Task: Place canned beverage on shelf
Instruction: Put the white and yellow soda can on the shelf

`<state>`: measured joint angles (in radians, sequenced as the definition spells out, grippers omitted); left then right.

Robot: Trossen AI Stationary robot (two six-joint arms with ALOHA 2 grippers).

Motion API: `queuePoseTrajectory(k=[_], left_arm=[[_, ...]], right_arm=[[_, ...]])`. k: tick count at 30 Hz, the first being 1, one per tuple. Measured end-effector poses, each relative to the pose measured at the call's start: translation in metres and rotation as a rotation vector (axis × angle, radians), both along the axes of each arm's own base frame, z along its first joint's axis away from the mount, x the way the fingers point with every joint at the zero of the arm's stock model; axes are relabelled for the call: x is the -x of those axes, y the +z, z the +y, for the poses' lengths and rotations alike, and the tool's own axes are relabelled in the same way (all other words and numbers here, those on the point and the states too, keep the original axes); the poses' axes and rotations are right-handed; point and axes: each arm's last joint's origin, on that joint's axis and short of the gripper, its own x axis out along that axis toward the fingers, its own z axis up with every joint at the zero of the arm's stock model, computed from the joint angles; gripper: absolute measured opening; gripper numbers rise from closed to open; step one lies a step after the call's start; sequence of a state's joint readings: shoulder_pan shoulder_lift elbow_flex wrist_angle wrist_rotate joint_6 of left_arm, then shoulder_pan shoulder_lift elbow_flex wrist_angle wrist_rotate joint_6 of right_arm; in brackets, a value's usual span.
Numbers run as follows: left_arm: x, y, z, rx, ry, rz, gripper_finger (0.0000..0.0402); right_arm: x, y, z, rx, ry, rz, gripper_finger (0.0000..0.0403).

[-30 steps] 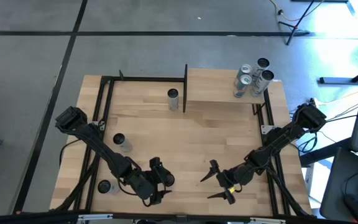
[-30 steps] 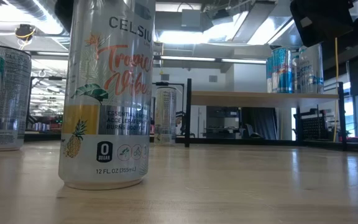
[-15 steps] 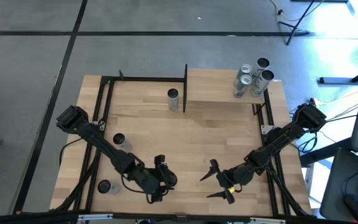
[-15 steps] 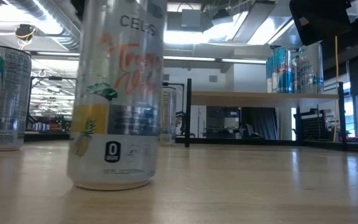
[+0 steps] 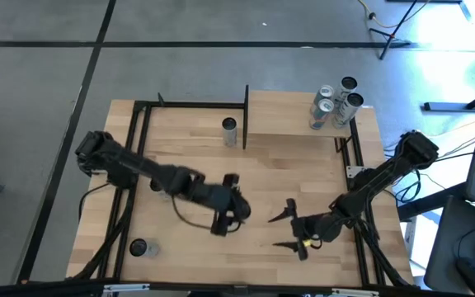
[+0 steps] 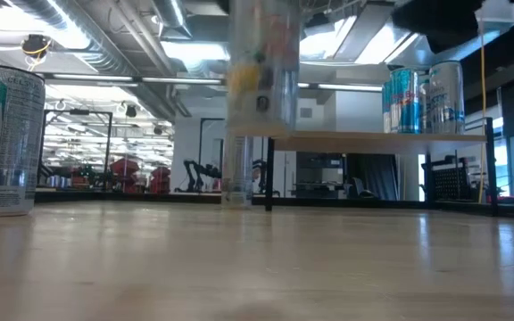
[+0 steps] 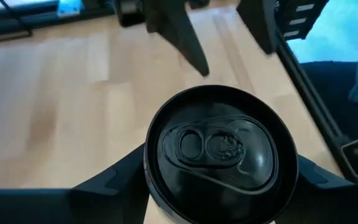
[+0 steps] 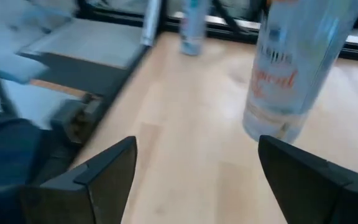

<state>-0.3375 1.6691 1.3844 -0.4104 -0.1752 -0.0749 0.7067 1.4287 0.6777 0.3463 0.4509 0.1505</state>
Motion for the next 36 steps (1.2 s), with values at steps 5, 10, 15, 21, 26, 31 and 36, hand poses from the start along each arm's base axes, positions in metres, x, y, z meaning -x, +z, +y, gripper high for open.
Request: queuePoseTrajectory(k=[5, 10, 15, 21, 26, 31, 36], left_arm=[[-0.014, 0.02, 0.038, 0.018, -0.111, -0.04, 0.0227], [-0.028, 0.006, 0.082, 0.036, -0.183, -0.018, 0.0228], [-0.043, -0.019, 0.11, 0.047, -0.206, 0.02, 0.0229], [-0.061, -0.053, 0.116, 0.076, -0.275, 0.055, 0.0229], [-0.065, -0.061, 0.112, 0.082, -0.276, 0.063, 0.023], [-0.065, -0.061, 0.106, 0.074, -0.211, 0.077, 0.0242], [-0.065, -0.061, 0.1, 0.061, -0.214, 0.079, 0.0283]], right_arm=[[0.002, -0.003, -0.016, 0.133, -0.17, 0.045, 0.0321], [0.001, 0.0, -0.042, 0.236, -0.345, 0.076, 0.0321], [-0.002, 0.005, -0.066, 0.245, -0.421, 0.115, 0.0321], [-0.007, 0.003, -0.078, 0.227, -0.423, 0.158, 0.0321], [-0.006, 0.002, -0.078, 0.196, -0.402, 0.175, 0.0321], [-0.007, 0.002, -0.077, 0.157, -0.376, 0.189, 0.0321], [-0.007, 0.002, -0.076, 0.144, -0.36, 0.196, 0.0321]])
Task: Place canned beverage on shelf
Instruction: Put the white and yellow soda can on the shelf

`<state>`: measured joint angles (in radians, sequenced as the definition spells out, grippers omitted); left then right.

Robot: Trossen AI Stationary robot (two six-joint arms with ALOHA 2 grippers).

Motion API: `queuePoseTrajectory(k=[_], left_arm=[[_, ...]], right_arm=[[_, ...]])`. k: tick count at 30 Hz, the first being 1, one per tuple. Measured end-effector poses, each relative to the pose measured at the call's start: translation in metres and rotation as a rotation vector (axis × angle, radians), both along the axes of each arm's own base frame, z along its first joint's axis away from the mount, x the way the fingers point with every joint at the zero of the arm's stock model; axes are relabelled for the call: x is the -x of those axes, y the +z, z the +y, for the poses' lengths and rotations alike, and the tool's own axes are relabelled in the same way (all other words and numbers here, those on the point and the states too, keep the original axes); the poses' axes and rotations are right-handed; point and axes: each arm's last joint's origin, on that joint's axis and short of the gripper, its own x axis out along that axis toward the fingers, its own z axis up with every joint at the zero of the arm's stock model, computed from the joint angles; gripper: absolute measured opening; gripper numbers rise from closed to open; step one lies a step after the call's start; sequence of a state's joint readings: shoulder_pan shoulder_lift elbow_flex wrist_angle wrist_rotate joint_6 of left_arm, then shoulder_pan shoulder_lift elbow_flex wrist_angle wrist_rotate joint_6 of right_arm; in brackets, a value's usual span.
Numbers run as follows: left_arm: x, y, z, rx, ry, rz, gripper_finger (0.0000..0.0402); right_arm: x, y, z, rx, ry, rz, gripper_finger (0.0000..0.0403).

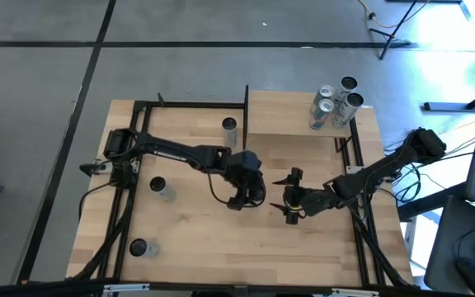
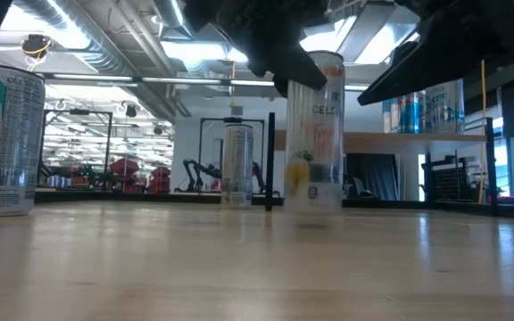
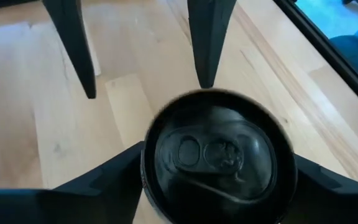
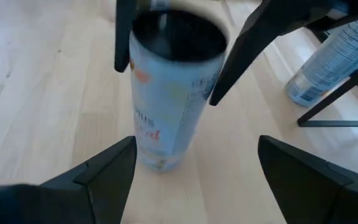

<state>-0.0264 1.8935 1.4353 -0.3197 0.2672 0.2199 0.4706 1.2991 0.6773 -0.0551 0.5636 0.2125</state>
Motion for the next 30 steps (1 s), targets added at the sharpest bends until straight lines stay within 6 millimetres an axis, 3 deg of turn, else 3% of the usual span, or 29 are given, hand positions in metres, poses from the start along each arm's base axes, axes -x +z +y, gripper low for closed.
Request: queuePoseTrajectory(k=[8, 12, 16, 19, 24, 30], left_arm=[[0.001, 0.007, -0.001, -0.021, 0.019, -0.01, 0.0317], [0.008, 0.027, 0.0, -0.026, 0.042, 0.019, 0.0318], [0.029, 0.055, 0.0, 0.026, 0.095, 0.048, 0.0318], [0.053, 0.06, -0.006, 0.048, 0.117, 0.108, 0.0318], [0.095, 0.018, -0.031, 0.055, 0.179, 0.067, 0.0318], [0.14, -0.046, -0.056, 0.08, 0.209, -0.172, 0.0318]], right_arm=[[0.0, 0.0, 0.001, -0.004, 0.018, 0.006, 0.0321], [0.0, 0.0, 0.001, 0.001, 0.02, 0.005, 0.0321], [-0.001, 0.003, 0.001, -0.005, 0.008, -0.008, 0.0321], [-0.006, 0.015, 0.003, -0.024, 0.007, -0.042, 0.0321], [-0.018, 0.044, 0.004, -0.073, 0.014, -0.109, 0.0321], [-0.041, 0.068, -0.014, -0.245, 0.028, -0.083, 0.0321]])
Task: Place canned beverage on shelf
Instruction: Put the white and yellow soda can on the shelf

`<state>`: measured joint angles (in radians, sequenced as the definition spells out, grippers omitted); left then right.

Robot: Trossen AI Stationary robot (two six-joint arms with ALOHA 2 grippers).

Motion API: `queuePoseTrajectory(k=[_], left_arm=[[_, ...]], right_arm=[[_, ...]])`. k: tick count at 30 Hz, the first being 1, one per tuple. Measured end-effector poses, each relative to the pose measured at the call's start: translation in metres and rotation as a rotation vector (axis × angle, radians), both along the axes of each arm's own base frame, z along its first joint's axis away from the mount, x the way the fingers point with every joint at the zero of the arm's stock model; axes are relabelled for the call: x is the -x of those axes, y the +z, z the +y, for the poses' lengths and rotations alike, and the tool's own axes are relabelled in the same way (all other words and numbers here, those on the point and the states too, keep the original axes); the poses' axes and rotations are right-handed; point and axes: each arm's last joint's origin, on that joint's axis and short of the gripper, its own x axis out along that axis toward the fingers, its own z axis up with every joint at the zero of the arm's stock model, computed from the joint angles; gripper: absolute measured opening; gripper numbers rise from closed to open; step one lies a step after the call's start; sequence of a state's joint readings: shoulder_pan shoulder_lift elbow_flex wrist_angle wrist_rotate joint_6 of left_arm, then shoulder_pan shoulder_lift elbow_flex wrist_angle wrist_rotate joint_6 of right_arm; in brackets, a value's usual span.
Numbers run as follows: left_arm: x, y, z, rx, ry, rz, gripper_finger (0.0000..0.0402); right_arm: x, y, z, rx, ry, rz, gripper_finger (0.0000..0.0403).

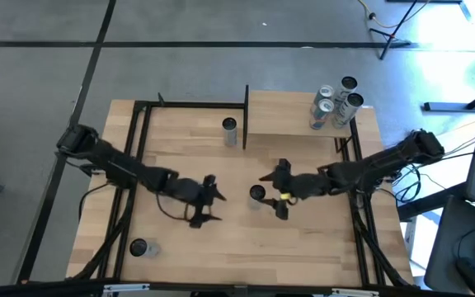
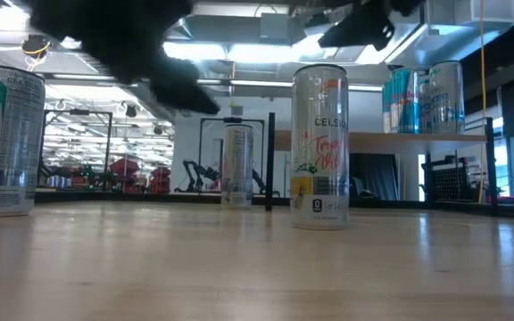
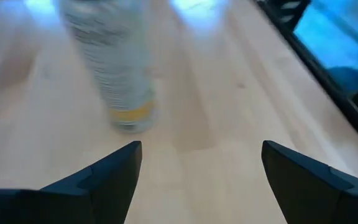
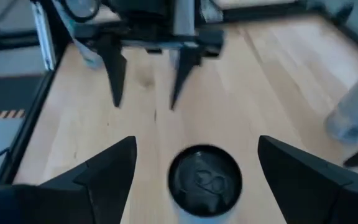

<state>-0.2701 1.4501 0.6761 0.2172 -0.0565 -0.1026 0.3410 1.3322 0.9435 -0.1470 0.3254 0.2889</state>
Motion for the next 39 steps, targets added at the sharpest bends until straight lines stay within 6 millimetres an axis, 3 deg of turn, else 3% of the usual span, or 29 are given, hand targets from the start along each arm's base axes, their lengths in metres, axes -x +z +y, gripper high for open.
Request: queuePoseTrajectory(k=[5, 10, 15, 27, 39], left_arm=[[0.022, -0.029, -0.004, -0.006, 0.015, -0.088, 0.0318], [0.025, -0.031, -0.003, -0.002, 0.059, -0.121, 0.0318], [0.025, -0.03, -0.007, 0.007, 0.049, -0.121, 0.0318], [0.027, -0.031, -0.012, 0.004, 0.032, -0.119, 0.0318], [0.027, -0.031, -0.012, 0.005, 0.033, -0.12, 0.0318]], right_arm=[[-0.027, 0.005, -0.01, -0.003, -0.027, 0.132, 0.0321], [-0.053, 0.007, -0.016, 0.015, -0.055, 0.311, 0.0321], [-0.066, 0.012, -0.011, -0.036, -0.022, 0.416, 0.0321], [-0.062, 0.008, -0.011, -0.055, -0.049, 0.521, 0.0321], [-0.074, -0.015, -0.008, -0.036, -0.021, 0.588, 0.0321]])
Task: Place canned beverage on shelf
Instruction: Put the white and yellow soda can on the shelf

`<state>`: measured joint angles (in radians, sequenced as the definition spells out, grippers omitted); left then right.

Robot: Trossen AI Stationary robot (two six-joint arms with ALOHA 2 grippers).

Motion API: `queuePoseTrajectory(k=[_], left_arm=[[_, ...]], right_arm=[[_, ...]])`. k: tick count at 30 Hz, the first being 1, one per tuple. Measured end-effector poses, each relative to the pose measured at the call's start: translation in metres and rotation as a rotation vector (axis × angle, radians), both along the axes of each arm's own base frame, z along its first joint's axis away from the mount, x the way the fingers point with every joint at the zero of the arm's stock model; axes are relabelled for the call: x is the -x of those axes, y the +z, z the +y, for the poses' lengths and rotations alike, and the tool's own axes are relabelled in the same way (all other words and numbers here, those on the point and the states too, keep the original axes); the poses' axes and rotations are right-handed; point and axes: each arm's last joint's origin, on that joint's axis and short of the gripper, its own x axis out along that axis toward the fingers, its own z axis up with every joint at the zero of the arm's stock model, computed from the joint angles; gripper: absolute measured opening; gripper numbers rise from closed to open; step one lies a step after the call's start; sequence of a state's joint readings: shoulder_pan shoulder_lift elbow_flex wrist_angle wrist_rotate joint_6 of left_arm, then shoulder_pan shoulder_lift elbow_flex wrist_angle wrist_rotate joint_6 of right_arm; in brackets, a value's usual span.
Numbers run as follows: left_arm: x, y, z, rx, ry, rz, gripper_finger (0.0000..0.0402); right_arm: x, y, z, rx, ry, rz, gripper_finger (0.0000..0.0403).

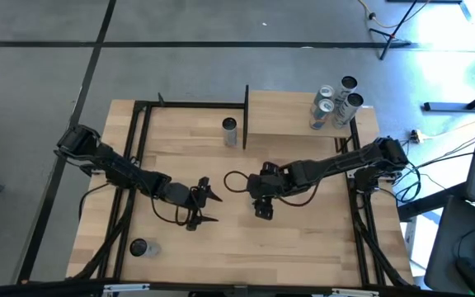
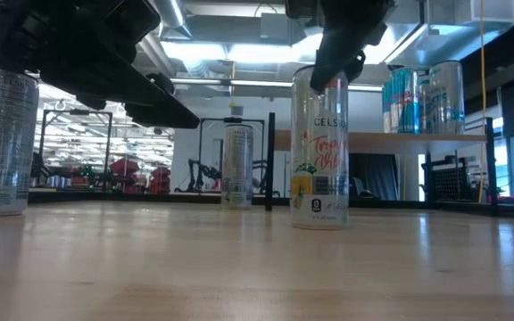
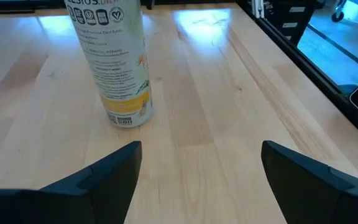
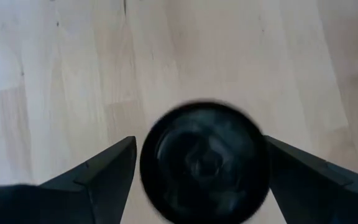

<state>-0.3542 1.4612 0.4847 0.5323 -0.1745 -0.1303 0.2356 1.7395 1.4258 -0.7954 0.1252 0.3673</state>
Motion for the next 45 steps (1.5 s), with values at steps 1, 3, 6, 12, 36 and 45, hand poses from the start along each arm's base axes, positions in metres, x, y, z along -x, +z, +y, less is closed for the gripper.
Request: queuePoseTrajectory(k=[1, 3, 6, 12, 36, 45], left_arm=[[0.0, 0.0, 0.0, 0.0, 0.0, 0.0, 0.0318], [0.0, 0.0, 0.0, 0.0, 0.0, 0.0, 0.0318], [0.0, 0.0, 0.0, 0.0, 0.0, 0.0, 0.0318], [0.0, 0.0, 0.0, 0.0, 0.0, -0.001, 0.0318], [-0.001, 0.002, -0.001, 0.054, 0.02, -0.009, 0.0318], [-0.001, 0.002, -0.001, 0.026, 0.008, -0.012, 0.0318]], right_arm=[[-0.001, -0.001, 0.0, 0.007, 0.0, -0.009, 0.0321], [-0.003, -0.003, 0.0, 0.014, 0.001, -0.01, 0.0316], [-0.006, -0.006, 0.001, 0.015, 0.01, -0.013, 0.0285], [0.0, -0.001, 0.0, 0.037, 0.041, 0.001, 0.0222], [0.076, 0.167, -0.123, 0.275, -0.191, 0.002, 0.0222], [0.101, 0.166, -0.216, 0.263, -0.255, 0.037, 0.0222]])
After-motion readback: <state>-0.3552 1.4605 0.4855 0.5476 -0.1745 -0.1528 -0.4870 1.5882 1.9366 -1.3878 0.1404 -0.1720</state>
